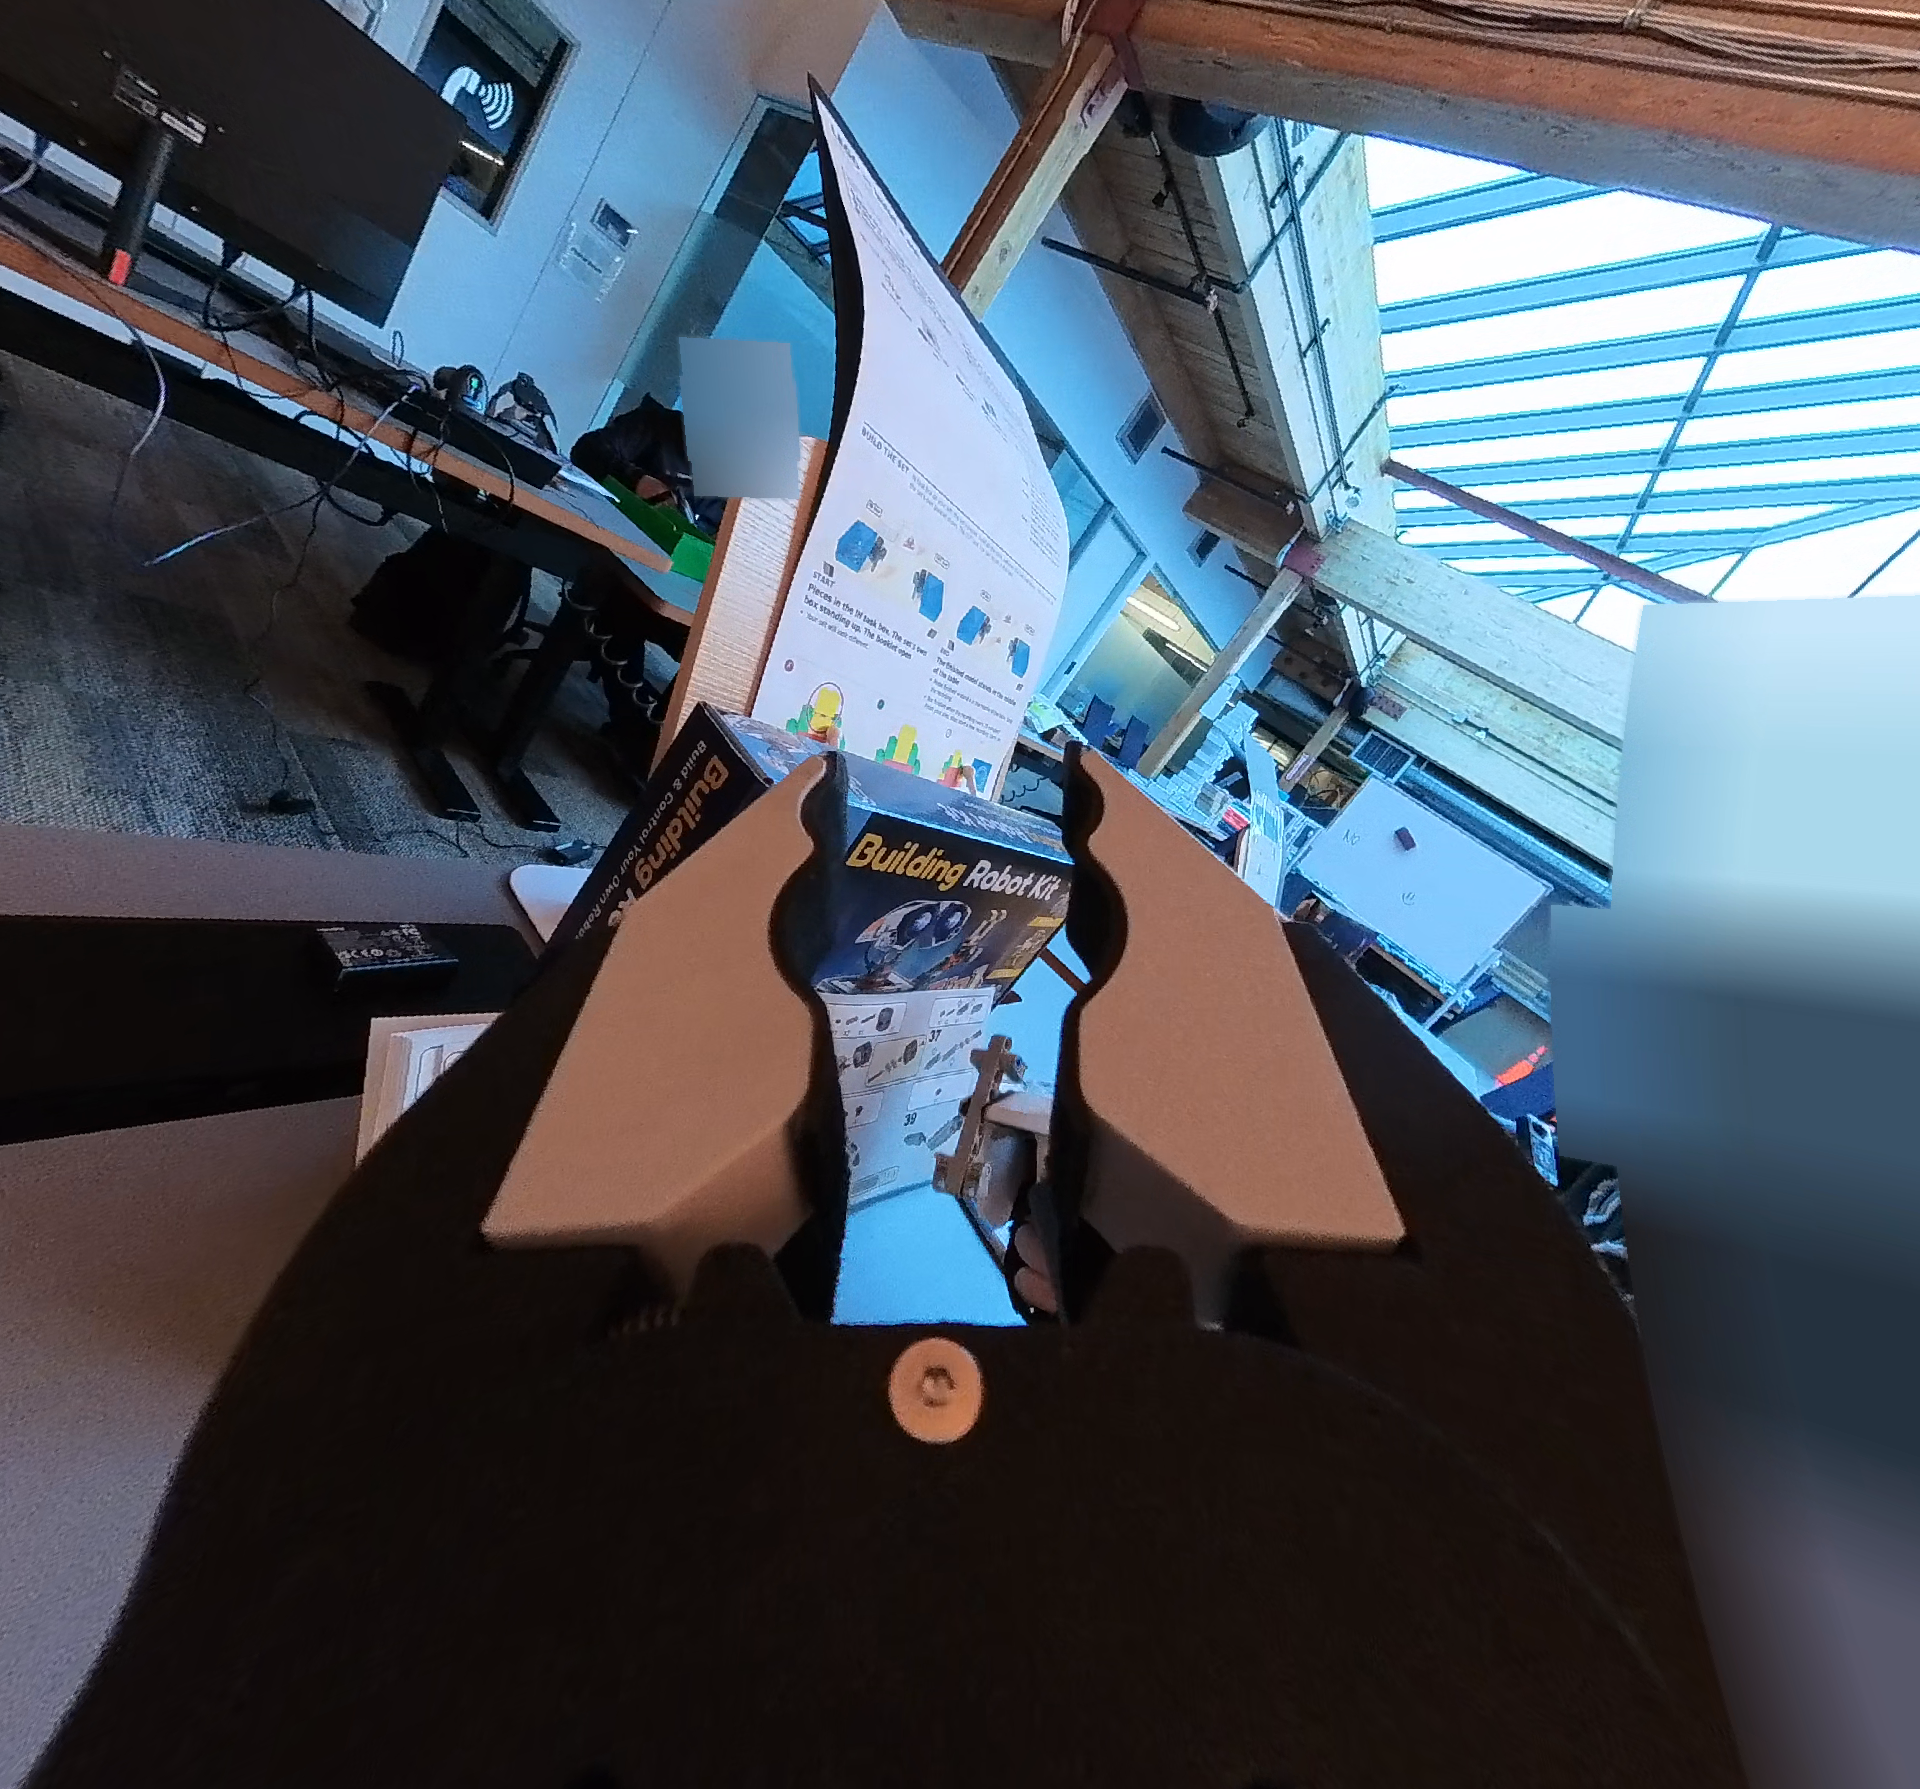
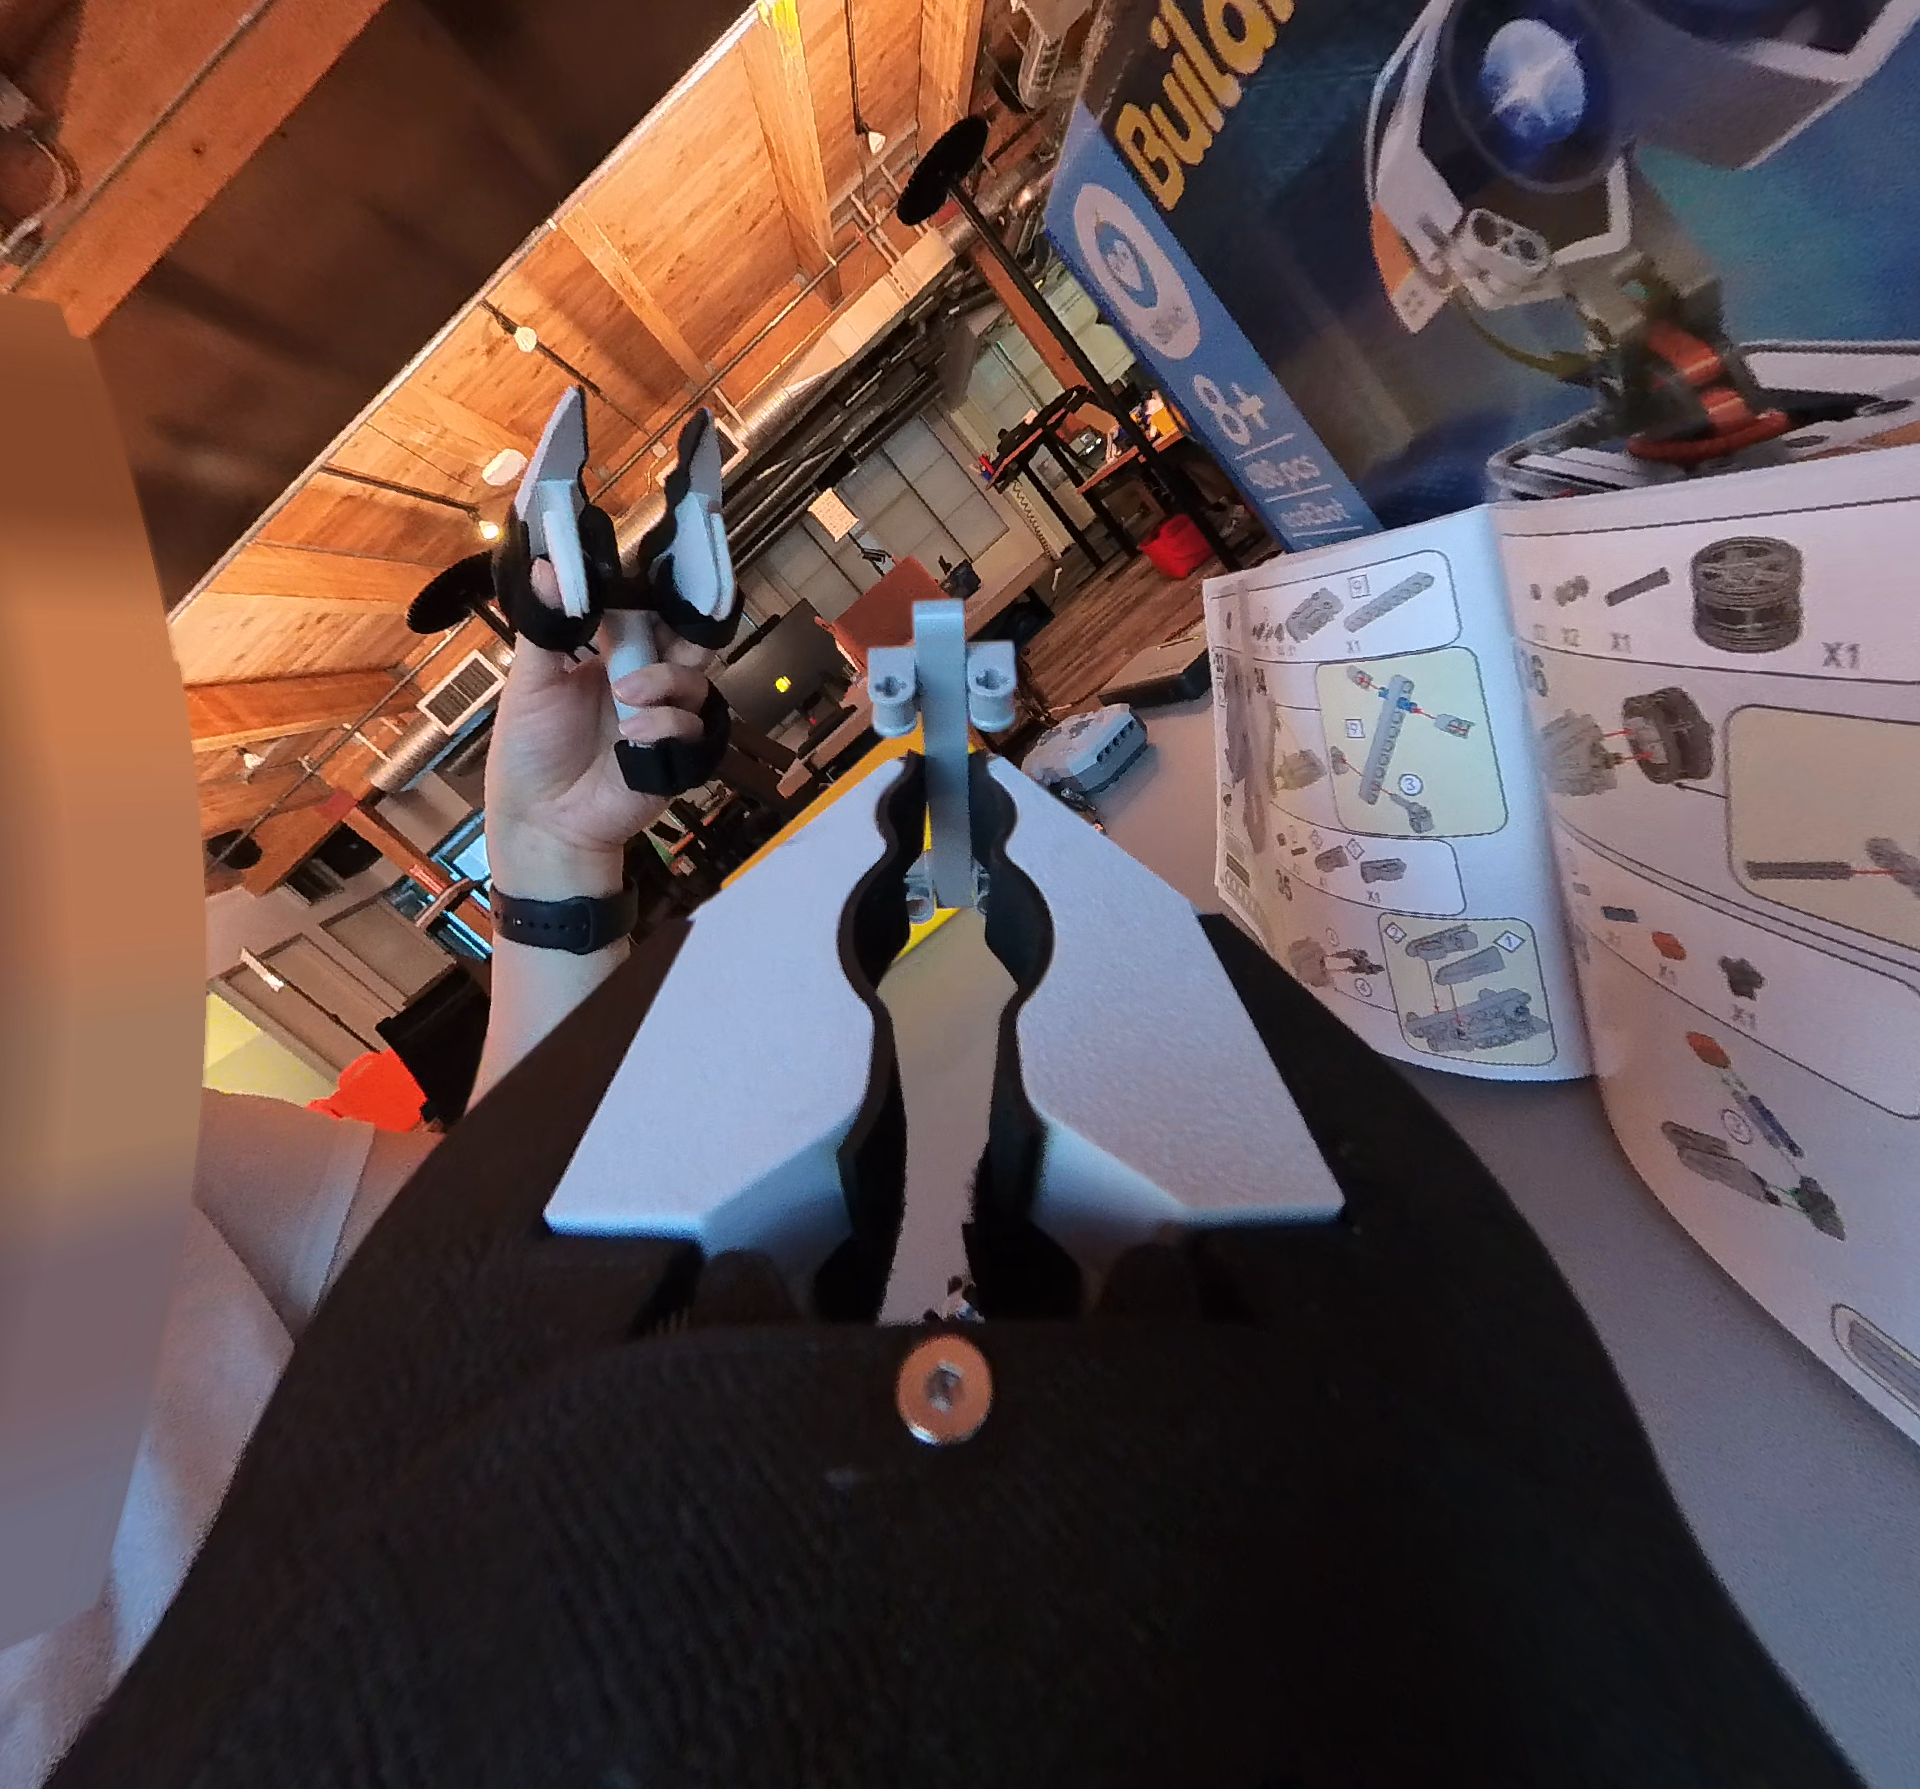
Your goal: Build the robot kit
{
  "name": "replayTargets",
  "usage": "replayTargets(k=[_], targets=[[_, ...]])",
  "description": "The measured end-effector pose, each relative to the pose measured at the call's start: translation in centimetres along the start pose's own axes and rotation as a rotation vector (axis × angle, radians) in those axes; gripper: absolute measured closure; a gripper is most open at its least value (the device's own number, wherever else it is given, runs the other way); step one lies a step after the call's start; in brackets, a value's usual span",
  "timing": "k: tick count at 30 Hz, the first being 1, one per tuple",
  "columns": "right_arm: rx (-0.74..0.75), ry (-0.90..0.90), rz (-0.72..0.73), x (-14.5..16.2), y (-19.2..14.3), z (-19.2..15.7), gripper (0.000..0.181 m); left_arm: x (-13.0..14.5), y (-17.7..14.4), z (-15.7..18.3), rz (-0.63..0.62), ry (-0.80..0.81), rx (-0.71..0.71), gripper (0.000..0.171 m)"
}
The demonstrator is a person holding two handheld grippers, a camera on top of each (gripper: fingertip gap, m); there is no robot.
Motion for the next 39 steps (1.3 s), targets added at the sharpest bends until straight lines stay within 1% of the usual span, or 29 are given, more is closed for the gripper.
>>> replayTargets(k=[32, 39], targets=[[0.02, 0.028, -0.035, 0.8, 0.51, 0.37, 0.174, 0.05, 0.1, 0.34, -0.02, 0.029, -0.012, 0.127], [0.001, 0.015, -0.046, 0.87, 0.89, -0.37, 0.174, -0.01, 0.05, 0.26, -0.017, 0.031, -0.019, 0.127]])
Point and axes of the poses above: each gripper's, where its closed fingertips meet, y out along the fingers, x out of its underside, z = x × y across the jaws, the point moved 3 cm from there along -y, back along the fingers, and after that the axes turned 5 degrees about y, right-handed, at the moved point
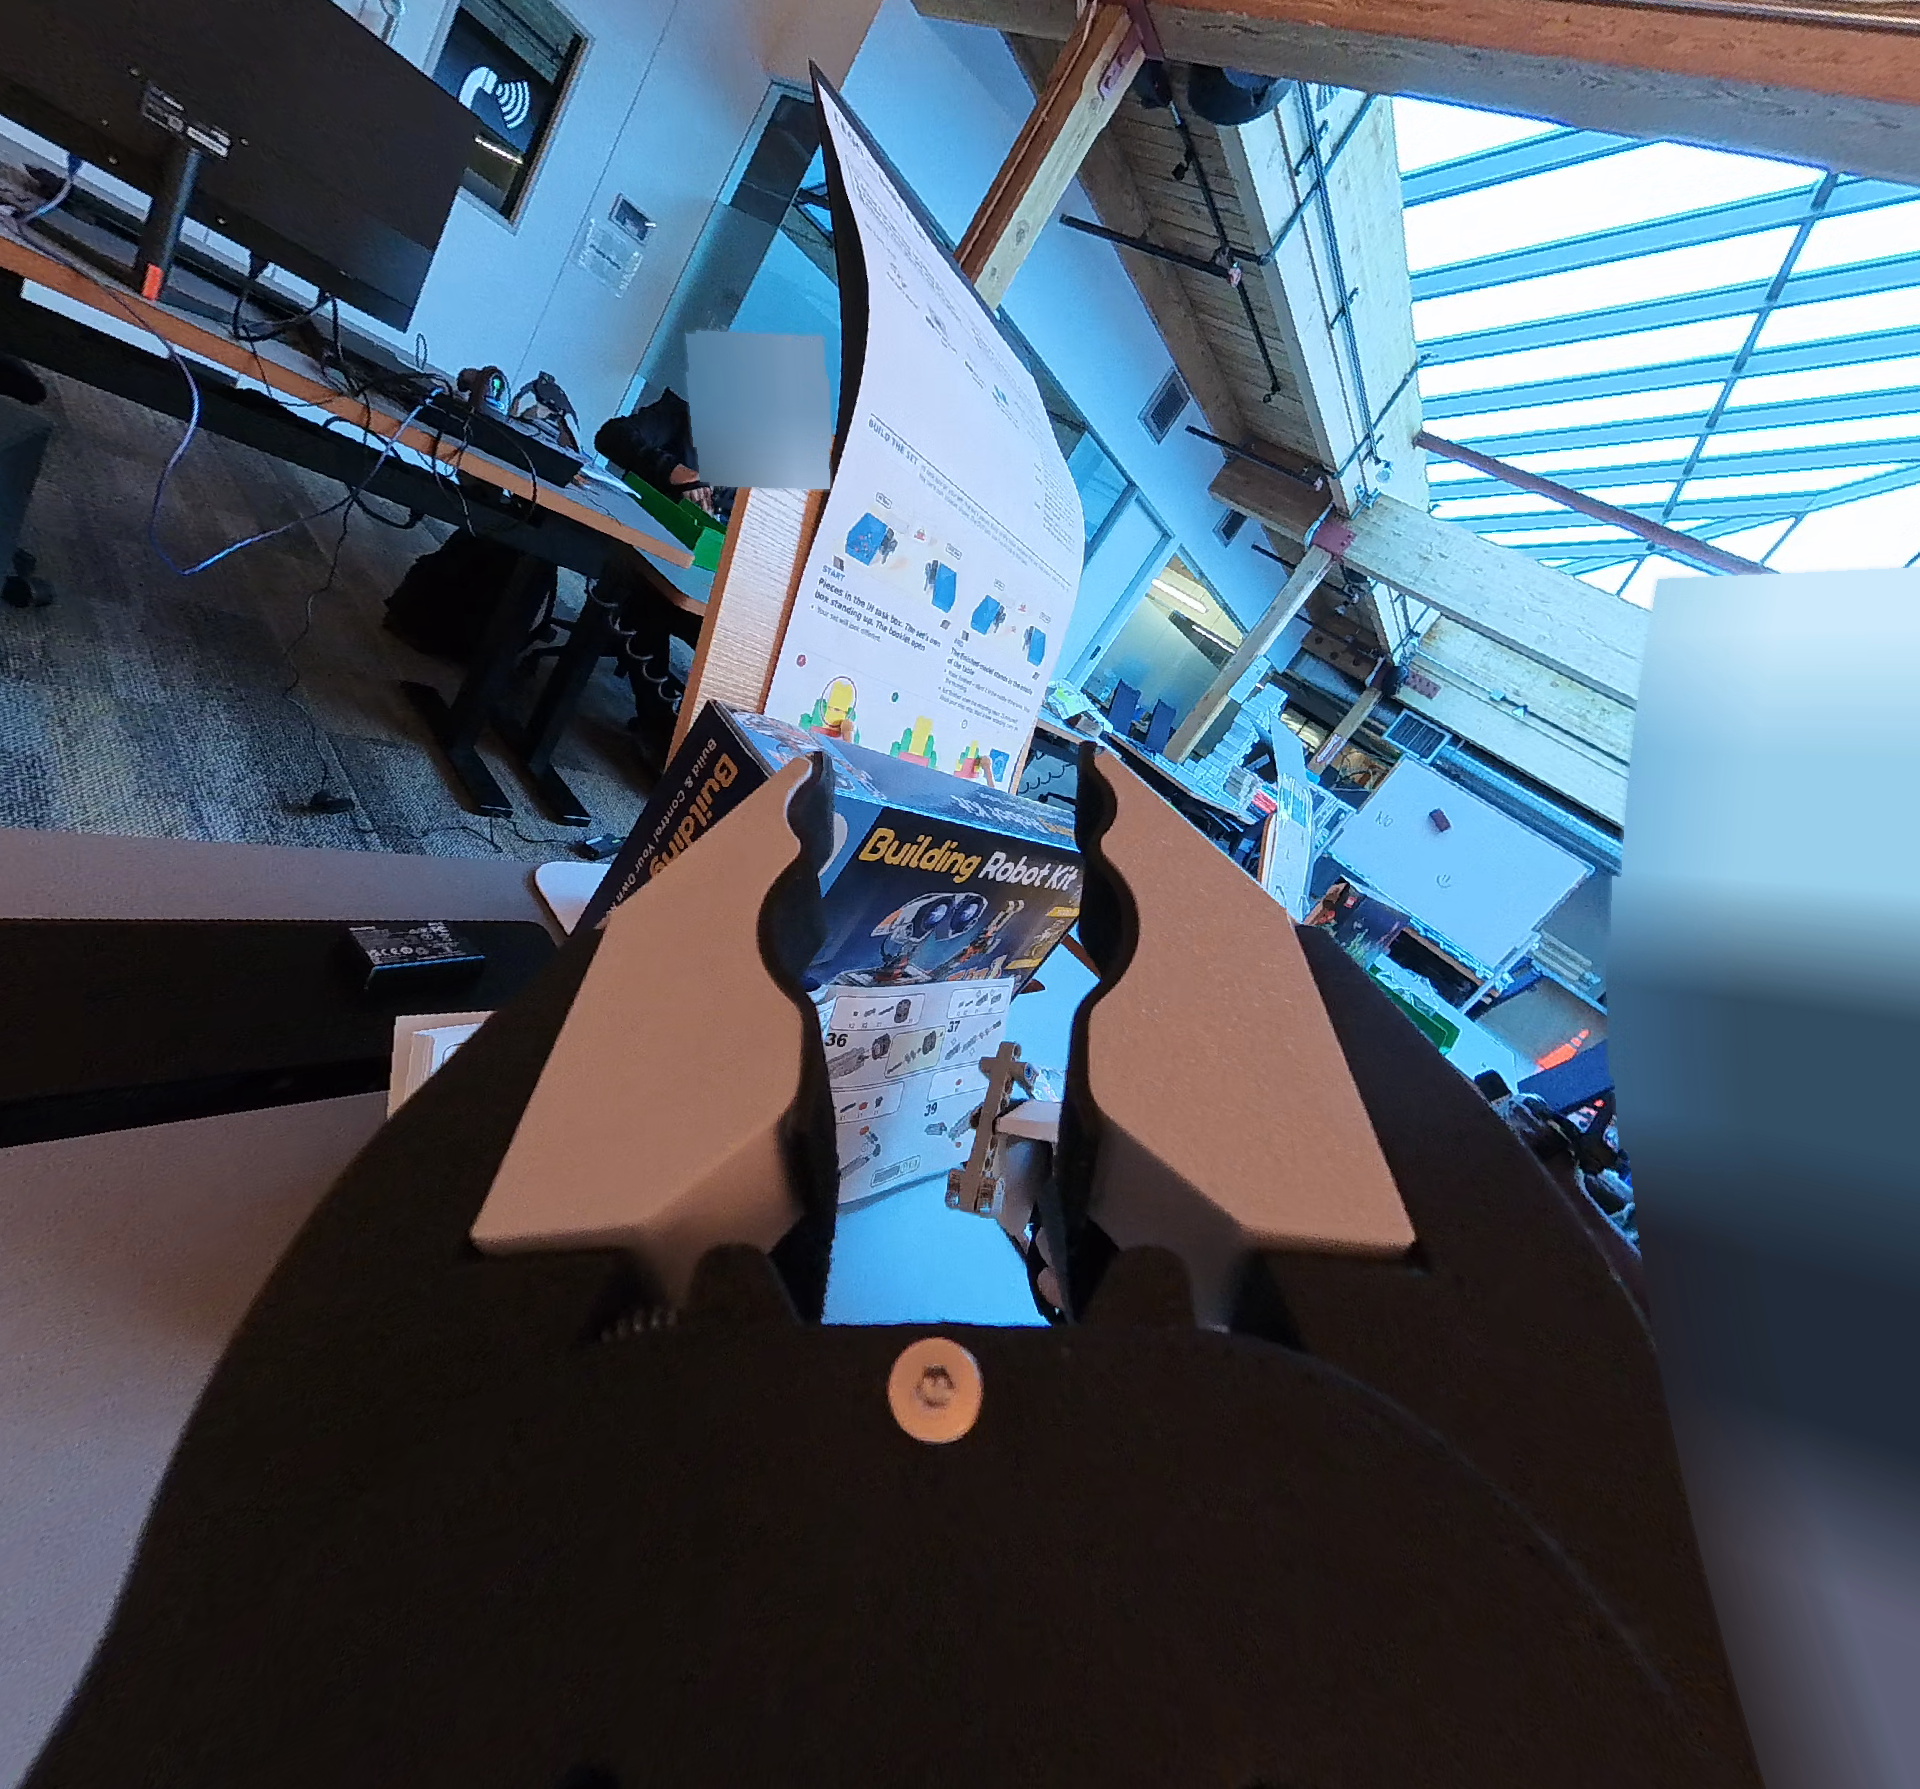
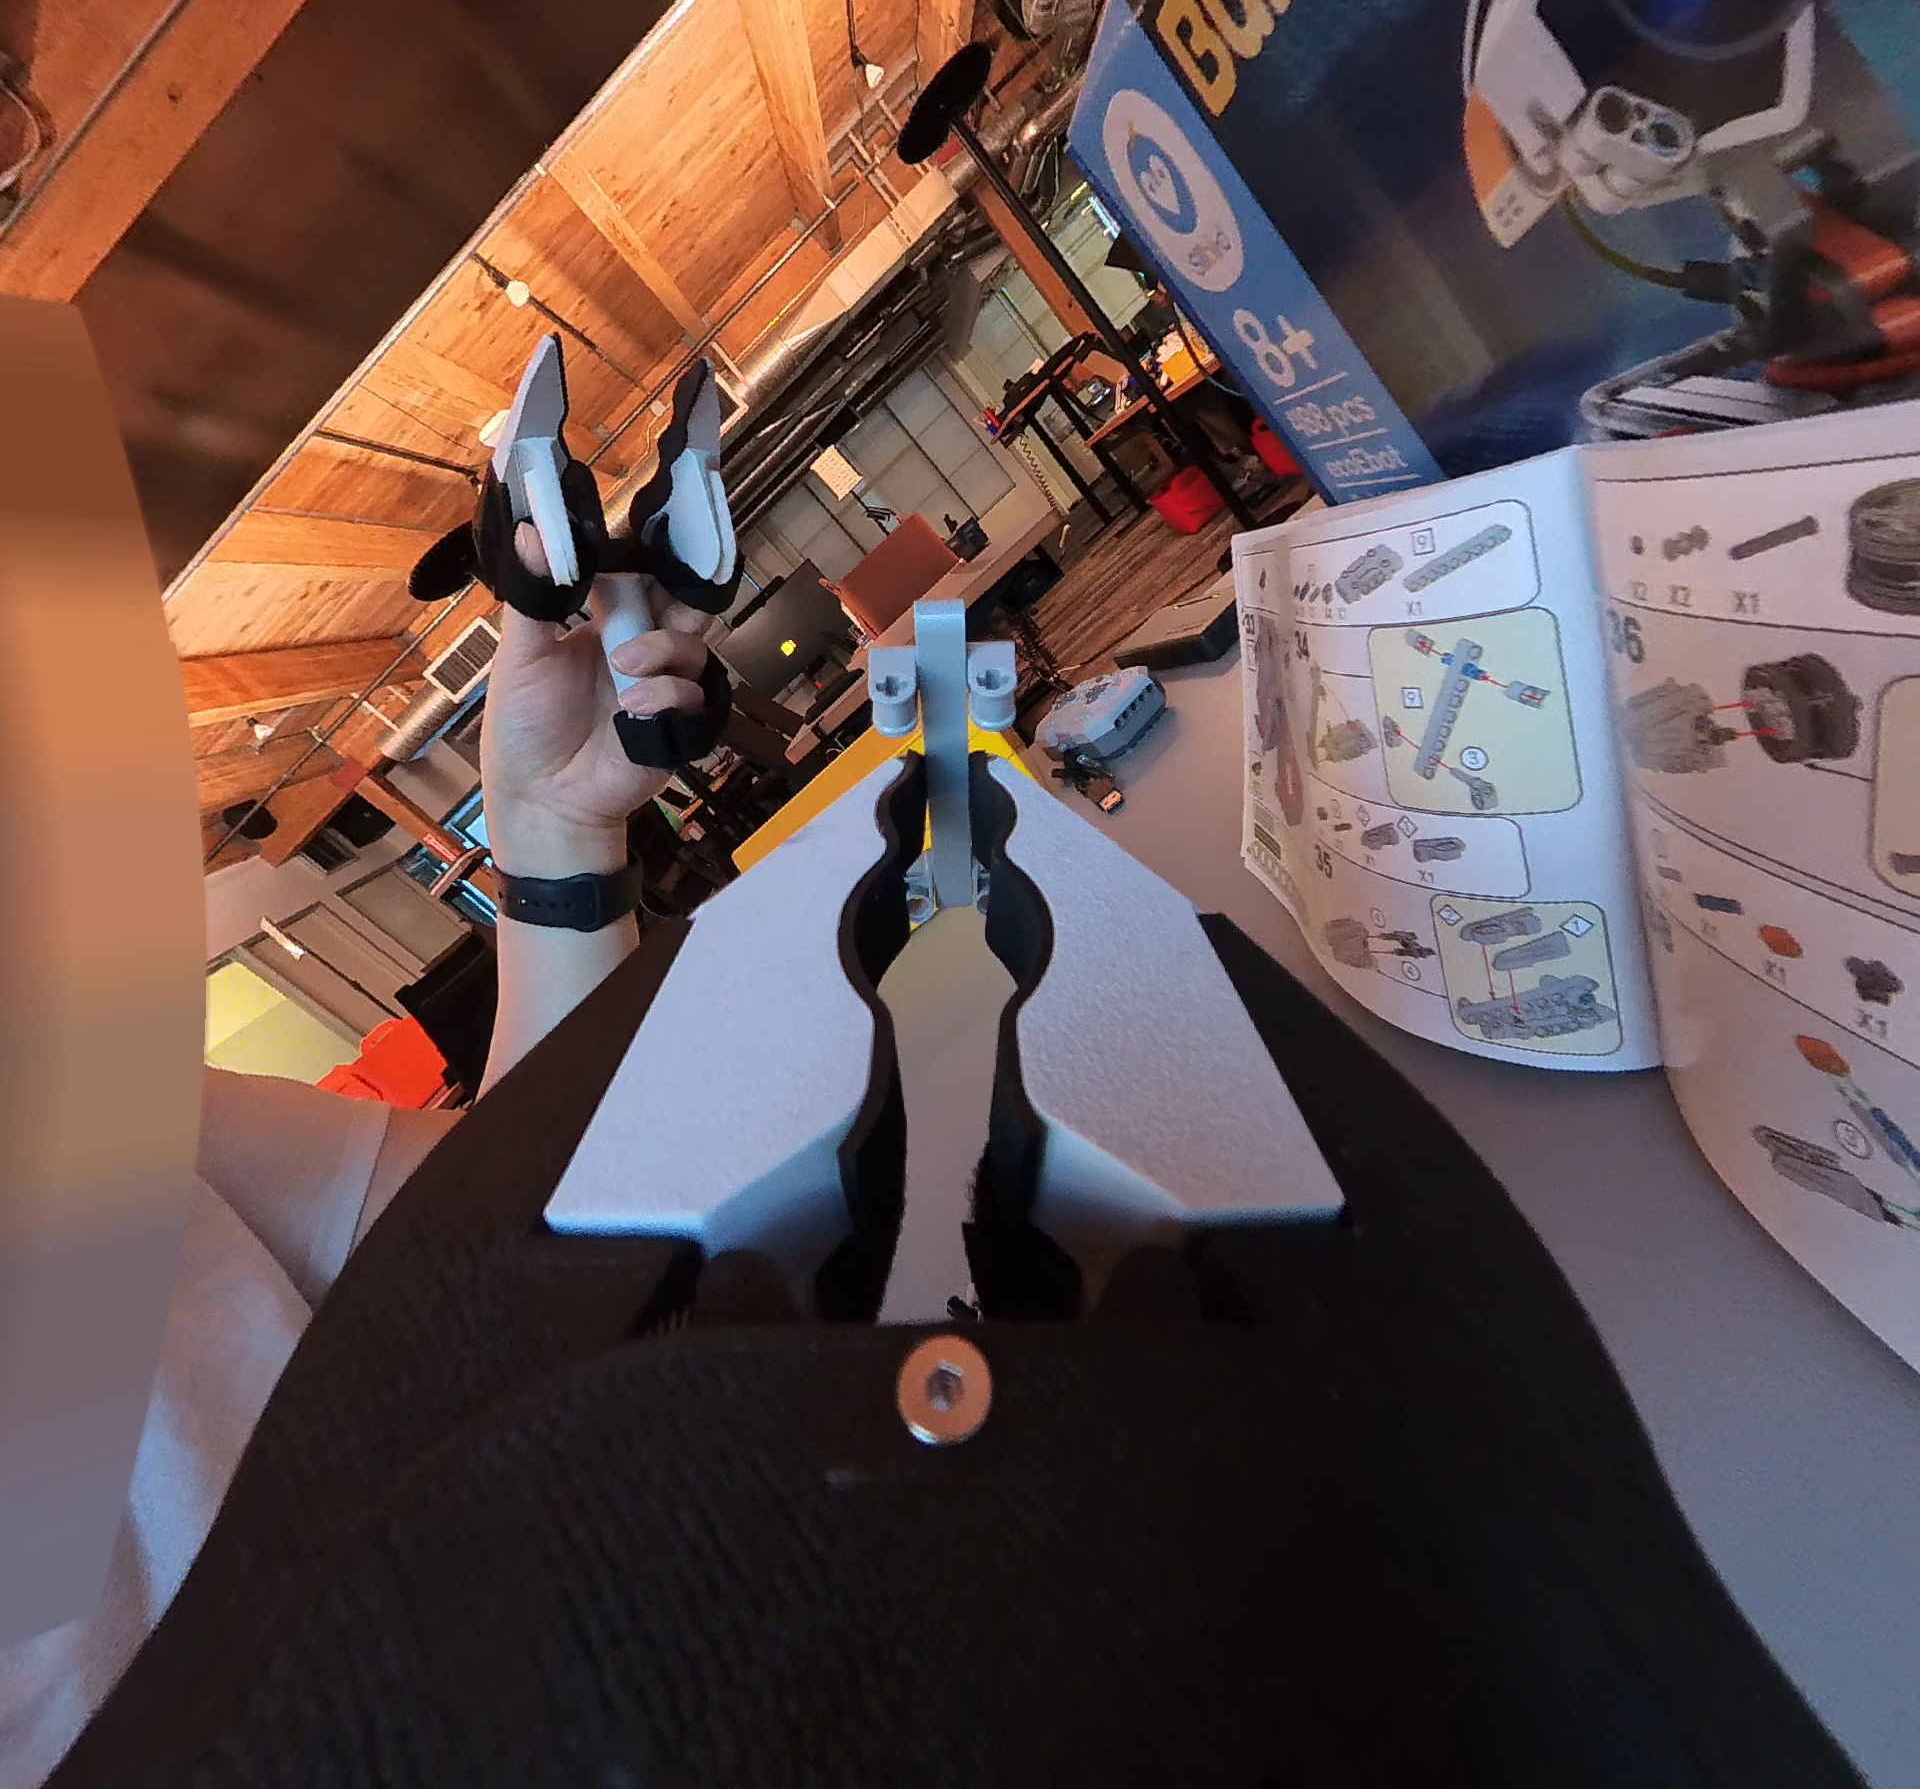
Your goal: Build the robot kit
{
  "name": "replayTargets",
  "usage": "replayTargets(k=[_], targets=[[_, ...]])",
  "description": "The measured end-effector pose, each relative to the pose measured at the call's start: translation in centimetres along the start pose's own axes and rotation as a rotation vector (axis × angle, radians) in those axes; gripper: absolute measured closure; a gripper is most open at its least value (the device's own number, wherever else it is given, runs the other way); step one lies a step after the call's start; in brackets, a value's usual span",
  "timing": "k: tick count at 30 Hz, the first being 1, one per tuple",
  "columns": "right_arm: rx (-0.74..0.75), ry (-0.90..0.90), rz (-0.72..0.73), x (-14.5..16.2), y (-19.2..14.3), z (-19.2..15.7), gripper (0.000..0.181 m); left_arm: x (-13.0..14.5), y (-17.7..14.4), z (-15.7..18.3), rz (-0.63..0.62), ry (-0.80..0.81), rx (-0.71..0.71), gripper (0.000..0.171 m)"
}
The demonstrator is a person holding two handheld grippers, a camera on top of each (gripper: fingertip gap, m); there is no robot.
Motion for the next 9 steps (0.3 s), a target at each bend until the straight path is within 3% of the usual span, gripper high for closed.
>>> replayTargets(k=[9], targets=[[-0.013, -0.002, -0.008, 0.0, 0.5, -1.1, 0.174, 0.1, 0.1, 0.1, -0.005, 0.001, 0.003, 0.127]])
Point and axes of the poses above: each gripper's, where its closed fingertips meet, y out along the fingers, x out of its underside, z = x × y across the jaws, the point moved 3 cm from there along -y, back along the fingers, and after that the axes turned 5 degrees about y, right-handed, at the moved point
